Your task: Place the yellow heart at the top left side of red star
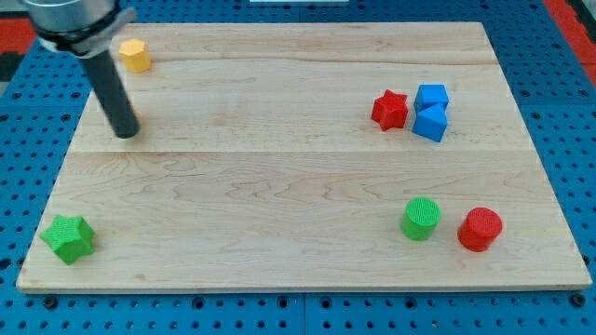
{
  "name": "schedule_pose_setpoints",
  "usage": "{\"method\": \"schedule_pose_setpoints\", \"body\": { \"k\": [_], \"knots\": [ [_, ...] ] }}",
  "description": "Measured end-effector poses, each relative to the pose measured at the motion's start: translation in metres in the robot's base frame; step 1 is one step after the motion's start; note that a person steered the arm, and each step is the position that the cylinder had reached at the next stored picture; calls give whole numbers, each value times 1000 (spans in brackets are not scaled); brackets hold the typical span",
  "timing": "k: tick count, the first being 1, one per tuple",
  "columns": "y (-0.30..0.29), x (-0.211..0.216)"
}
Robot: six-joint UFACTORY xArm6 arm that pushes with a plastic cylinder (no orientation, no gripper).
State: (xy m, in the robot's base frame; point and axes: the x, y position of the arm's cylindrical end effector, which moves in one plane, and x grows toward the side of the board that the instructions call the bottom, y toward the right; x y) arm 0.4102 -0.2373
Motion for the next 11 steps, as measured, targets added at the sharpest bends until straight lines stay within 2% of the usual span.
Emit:
{"method": "schedule_pose_setpoints", "body": {
  "k": [1,2,3,6,7,9,10,11],
  "knots": [
    [-13,-20],
    [-47,-23],
    [-41,-54],
    [187,-57],
    [223,-56],
    [207,-58],
    [246,-69],
    [272,-56]
  ]
}}
